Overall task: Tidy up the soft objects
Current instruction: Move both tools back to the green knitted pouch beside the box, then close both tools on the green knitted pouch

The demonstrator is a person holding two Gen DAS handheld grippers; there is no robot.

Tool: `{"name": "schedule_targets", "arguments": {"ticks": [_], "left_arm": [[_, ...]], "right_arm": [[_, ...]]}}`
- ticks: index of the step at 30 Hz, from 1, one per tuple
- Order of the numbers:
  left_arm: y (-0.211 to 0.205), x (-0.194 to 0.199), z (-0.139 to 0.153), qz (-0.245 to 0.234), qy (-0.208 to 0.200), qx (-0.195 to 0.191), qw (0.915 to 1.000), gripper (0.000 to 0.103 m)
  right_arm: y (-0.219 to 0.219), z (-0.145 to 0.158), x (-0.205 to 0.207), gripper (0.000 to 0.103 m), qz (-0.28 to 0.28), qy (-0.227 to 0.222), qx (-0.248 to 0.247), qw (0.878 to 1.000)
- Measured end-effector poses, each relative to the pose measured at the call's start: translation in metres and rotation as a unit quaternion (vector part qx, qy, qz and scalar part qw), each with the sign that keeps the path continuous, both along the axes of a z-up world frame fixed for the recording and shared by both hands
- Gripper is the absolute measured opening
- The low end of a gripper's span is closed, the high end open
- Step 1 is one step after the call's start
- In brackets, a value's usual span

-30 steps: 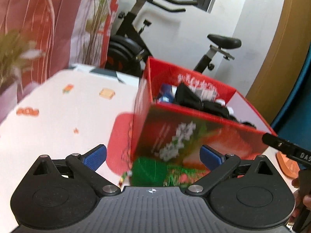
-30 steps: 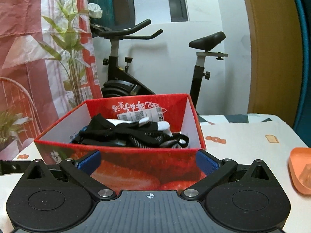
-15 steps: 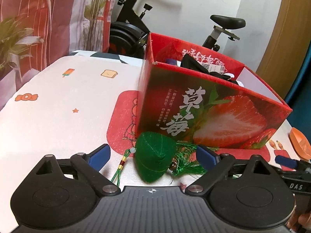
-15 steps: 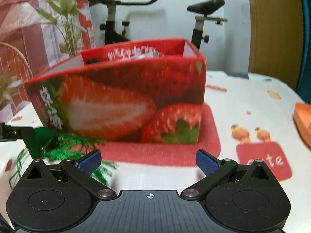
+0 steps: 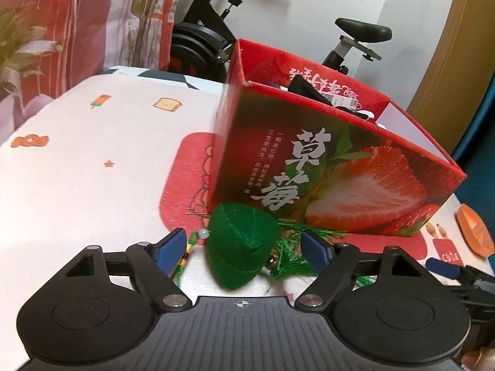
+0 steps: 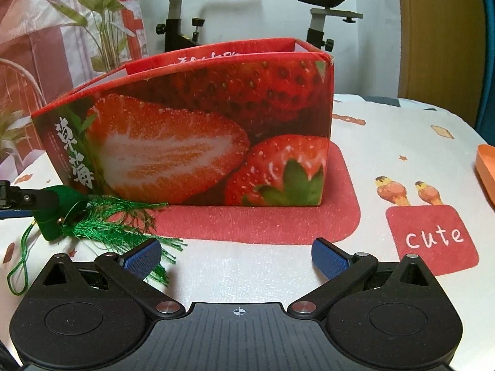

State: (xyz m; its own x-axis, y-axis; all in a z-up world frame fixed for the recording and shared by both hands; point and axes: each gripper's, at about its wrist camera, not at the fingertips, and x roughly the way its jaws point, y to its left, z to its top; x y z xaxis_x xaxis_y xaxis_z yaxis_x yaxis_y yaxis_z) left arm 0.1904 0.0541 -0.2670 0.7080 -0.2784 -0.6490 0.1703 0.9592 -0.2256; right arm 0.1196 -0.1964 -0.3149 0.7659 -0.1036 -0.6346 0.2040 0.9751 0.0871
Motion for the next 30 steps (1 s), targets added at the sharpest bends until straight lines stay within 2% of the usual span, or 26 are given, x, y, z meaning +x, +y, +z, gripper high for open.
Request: {"name": "schedule_targets", "arguments": {"ticks": [1,3,4,13,20,23,25,28,30], "left_arm": [[-0.001,0.002,-0.002,-0.002,0.001,-0.004,1.0000,0.077],[-0.002,0.005,-0.006,-0.006,0.003,-0.014,0.9999,0.064],[-0.003,0.008,-0.008,-0.009,0.007,-0.019,0.9998,0.063],[-0.024,0.012,-0.015,-0.052,0.026,-0.052,0.9969,0.063],[-0.046,0.007,-0.022,-0.114,0.051,-0.108,0.9862,0.067],[-0.041,0.001,-0.019,-0.115,0.046,-0.134,0.9833,0.078],[-0.031,-0.004,-0.016,-0.101,0.039,-0.153,0.9823,0.077],[-0.014,-0.007,-0.012,-0.073,0.023,-0.185,0.9798,0.072],[-0.004,-0.009,-0.010,-0.047,0.012,-0.188,0.9809,0.053]], "right_arm": [[0.000,-0.001,0.000,0.103,0.001,0.001,0.000,1.000],[0.000,-0.002,0.001,0.103,0.002,0.005,-0.001,1.000],[0.000,-0.002,0.001,0.103,0.003,0.007,-0.001,1.000],[0.000,-0.004,0.002,0.103,0.003,0.011,0.002,1.000],[0.000,-0.003,-0.001,0.103,0.004,0.014,0.009,1.000],[0.002,-0.002,-0.001,0.103,0.010,0.017,0.012,1.000],[0.005,-0.001,0.000,0.103,0.018,0.019,0.015,1.000],[0.010,0.001,0.000,0.103,0.030,0.019,0.020,0.999],[0.015,0.002,0.001,0.103,0.039,0.021,0.018,0.999]]}}
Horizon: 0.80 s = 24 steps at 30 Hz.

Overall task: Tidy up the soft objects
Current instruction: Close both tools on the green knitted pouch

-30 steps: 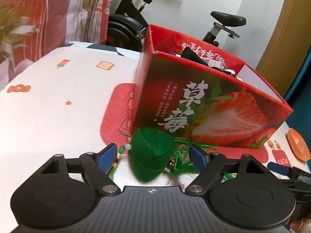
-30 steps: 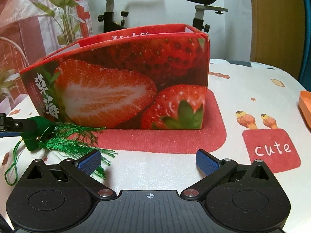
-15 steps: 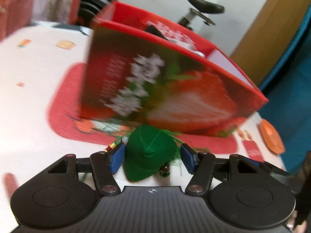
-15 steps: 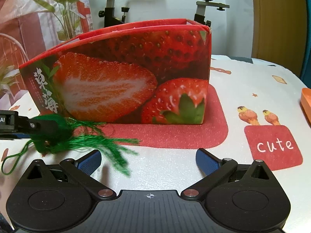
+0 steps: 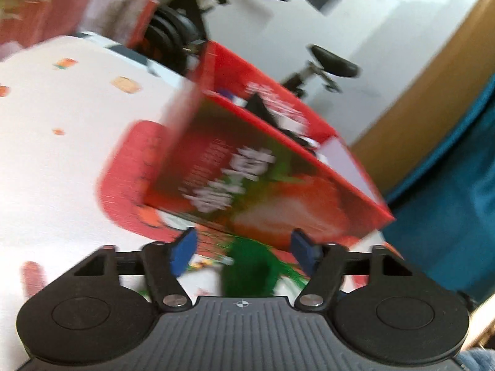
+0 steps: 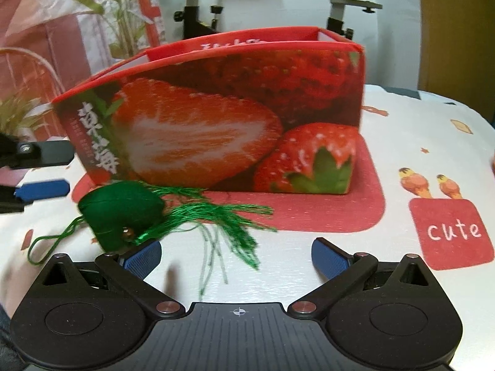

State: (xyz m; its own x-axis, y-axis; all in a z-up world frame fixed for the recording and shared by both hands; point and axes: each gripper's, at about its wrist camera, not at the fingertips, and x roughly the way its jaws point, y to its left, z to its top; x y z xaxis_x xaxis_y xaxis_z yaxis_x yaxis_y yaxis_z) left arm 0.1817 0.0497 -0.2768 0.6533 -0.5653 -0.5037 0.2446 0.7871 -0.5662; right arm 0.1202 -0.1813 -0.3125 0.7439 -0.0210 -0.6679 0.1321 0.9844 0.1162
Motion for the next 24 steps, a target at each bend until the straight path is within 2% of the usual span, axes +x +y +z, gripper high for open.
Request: {"name": "schedule_targets", "arguments": {"ticks": [4,6,15,19,24], "left_arm": [[0.009,0.003,-0.007,0.045,0.020,0.028,0.9984,0.046],[0.012,0.006,-0.014,0.050,0.037,0.025,0.9978,0.046],[-0.022,0.021,-0.035,-0.028,0.057,-0.004,0.9980,0.046],[-0.036,0.019,-0.042,-0.058,0.059,-0.018,0.9964,0.046],[-0.035,0.021,-0.045,-0.067,0.062,-0.028,0.9955,0.046]], "right_arm": [[0.010,0.004,0.000,0.103,0.021,-0.002,-0.005,1.000],[0.016,0.007,0.001,0.103,0.032,-0.003,-0.008,0.999],[0.040,0.011,0.004,0.102,0.092,-0.008,-0.034,0.995],[0.041,0.011,0.008,0.100,0.097,-0.015,-0.041,0.994],[0.042,0.007,0.014,0.083,0.112,-0.018,-0.068,0.991]]}}
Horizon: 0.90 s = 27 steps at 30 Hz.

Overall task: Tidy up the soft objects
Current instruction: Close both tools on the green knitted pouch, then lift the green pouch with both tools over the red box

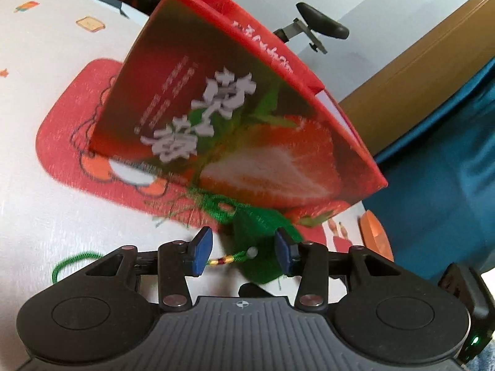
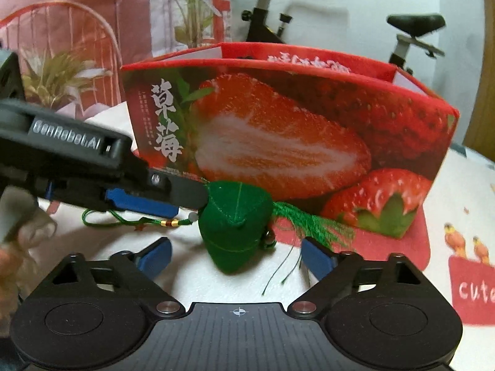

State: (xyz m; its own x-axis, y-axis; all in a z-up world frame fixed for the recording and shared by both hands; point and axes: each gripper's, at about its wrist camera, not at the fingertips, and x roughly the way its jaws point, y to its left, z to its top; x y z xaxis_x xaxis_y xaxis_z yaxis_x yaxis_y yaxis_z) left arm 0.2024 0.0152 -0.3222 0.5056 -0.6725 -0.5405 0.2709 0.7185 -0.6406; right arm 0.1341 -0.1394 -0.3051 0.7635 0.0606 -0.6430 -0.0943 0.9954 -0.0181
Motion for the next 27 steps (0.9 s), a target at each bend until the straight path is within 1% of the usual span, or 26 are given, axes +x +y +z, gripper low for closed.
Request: {"name": "schedule_targets", "arguments": {"ticks": [1,4,6,8,10,12,15,18,20,24,27], "left_arm": [[0.002,0.002,0.001,0.000,-0.002,-0.002,1.0000,0.046],[0.003,0.009,0.006,-0.004,-0.007,-0.012,0.9999,0.046],[0.000,0.014,0.007,-0.010,-0.007,-0.015,0.9998,0.046],[-0.006,0.017,0.005,-0.024,-0.001,-0.015,0.9996,0.046],[-0.012,0.015,0.002,-0.033,0.003,-0.017,0.9993,0.046],[-0.015,0.013,0.002,-0.032,0.003,-0.019,0.9993,0.046],[-0.017,0.007,0.009,-0.033,-0.005,-0.017,0.9993,0.046],[-0.018,0.000,0.029,-0.032,-0.026,-0.012,0.9991,0.046],[-0.019,-0.006,0.049,-0.029,-0.045,-0.015,0.9985,0.046],[-0.021,-0.011,0.098,-0.031,-0.099,-0.010,0.9946,0.046],[-0.022,-0.015,0.139,-0.031,-0.141,-0.020,0.9894,0.046]], "right_arm": [[0.001,0.001,0.001,0.082,0.006,-0.004,-0.006,1.000],[0.001,0.002,0.006,0.072,0.019,-0.008,-0.008,1.000],[0.000,0.003,0.009,0.058,0.024,-0.006,-0.002,1.000],[0.000,0.002,0.012,0.051,0.031,-0.001,0.000,1.000],[0.001,0.003,0.011,0.049,0.032,-0.001,-0.003,0.999],[0.000,0.005,0.009,0.047,0.035,-0.003,0.000,0.999],[-0.001,0.015,0.003,0.047,0.041,-0.016,0.005,0.999],[-0.004,0.035,-0.004,0.046,0.049,-0.041,0.013,0.998],[-0.007,0.054,-0.005,0.046,0.054,-0.060,0.021,0.997],[-0.019,0.101,-0.004,0.046,0.059,-0.095,0.056,0.992],[-0.024,0.137,-0.010,0.046,0.073,-0.131,0.058,0.987]]}}
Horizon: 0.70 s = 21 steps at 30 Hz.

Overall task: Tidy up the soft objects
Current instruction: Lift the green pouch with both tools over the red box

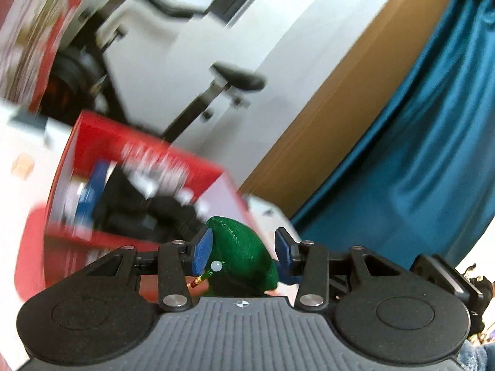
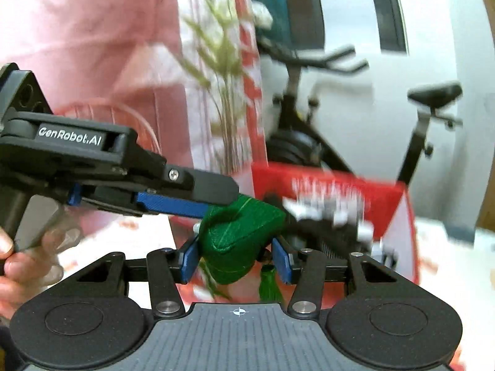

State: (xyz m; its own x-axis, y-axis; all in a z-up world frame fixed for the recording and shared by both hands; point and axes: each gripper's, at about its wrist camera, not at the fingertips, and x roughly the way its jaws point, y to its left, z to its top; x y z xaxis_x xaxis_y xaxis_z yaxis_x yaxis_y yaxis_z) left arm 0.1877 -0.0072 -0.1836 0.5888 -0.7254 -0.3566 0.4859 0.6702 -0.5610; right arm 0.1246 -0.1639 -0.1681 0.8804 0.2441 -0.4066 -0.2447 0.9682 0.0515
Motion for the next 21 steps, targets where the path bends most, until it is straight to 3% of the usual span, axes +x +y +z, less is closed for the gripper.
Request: {"name": "schedule_targets", "arguments": {"ticks": [5,10,16,21], "left_arm": [[-0.011,-0.006,0.060,-0.015,-0.069,0.004,0.9975,0.046],[-0.026,-0.002,0.094,-0.018,-0.108,0.010,0.9939,0.046],[-0.031,0.016,0.111,-0.020,-0.127,0.024,0.9914,0.046],[-0.016,0.026,0.100,-0.011,-0.119,0.021,0.9926,0.046]], "right_arm": [[-0.013,0.050,0.002,0.046,0.012,-0.035,-0.002,0.999],[-0.021,0.086,0.018,0.046,0.019,-0.055,-0.018,0.998],[-0.018,0.099,0.044,0.046,0.022,-0.069,-0.052,0.996],[-0.014,0.089,0.067,0.046,0.022,-0.069,-0.066,0.995]]}}
